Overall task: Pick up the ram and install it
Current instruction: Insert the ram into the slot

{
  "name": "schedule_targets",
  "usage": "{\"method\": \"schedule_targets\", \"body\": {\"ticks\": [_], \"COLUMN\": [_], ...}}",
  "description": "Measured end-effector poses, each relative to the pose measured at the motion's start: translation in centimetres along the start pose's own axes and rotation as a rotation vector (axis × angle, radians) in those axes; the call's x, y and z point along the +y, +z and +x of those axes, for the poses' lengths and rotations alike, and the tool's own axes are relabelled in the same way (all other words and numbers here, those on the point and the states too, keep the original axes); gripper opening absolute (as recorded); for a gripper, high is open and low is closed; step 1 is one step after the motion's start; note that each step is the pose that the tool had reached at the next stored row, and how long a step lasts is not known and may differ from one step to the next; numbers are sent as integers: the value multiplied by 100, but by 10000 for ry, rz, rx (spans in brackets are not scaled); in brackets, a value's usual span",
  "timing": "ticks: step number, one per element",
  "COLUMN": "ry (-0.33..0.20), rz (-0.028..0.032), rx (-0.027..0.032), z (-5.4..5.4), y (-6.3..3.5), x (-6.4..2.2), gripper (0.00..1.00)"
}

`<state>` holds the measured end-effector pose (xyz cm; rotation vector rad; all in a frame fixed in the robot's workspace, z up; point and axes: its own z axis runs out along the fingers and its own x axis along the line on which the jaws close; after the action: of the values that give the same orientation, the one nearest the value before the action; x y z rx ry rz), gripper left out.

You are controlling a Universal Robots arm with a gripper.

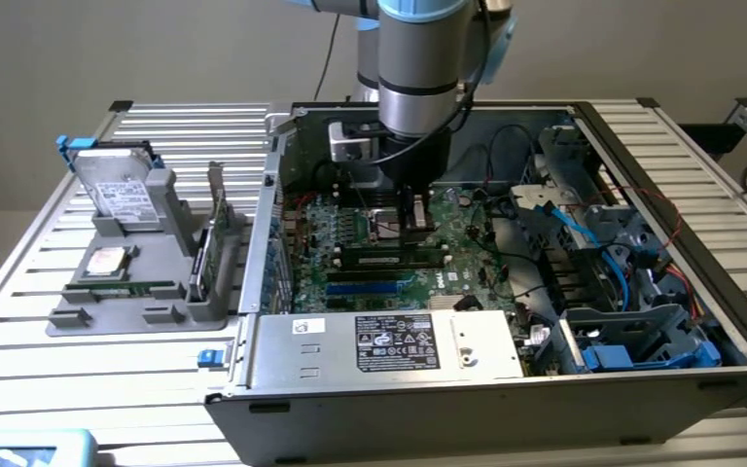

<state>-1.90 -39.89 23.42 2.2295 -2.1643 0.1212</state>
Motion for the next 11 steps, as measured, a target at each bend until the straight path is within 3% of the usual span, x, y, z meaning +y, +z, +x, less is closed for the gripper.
{"method": "schedule_targets", "body": {"ticks": [4,11], "ry": [-1,-7], "rz": [-3,-82], "rx": [0,-4], "z": [9,27], "y": [-89,-143], "x": [-36,-121], "gripper": [22,22]}}
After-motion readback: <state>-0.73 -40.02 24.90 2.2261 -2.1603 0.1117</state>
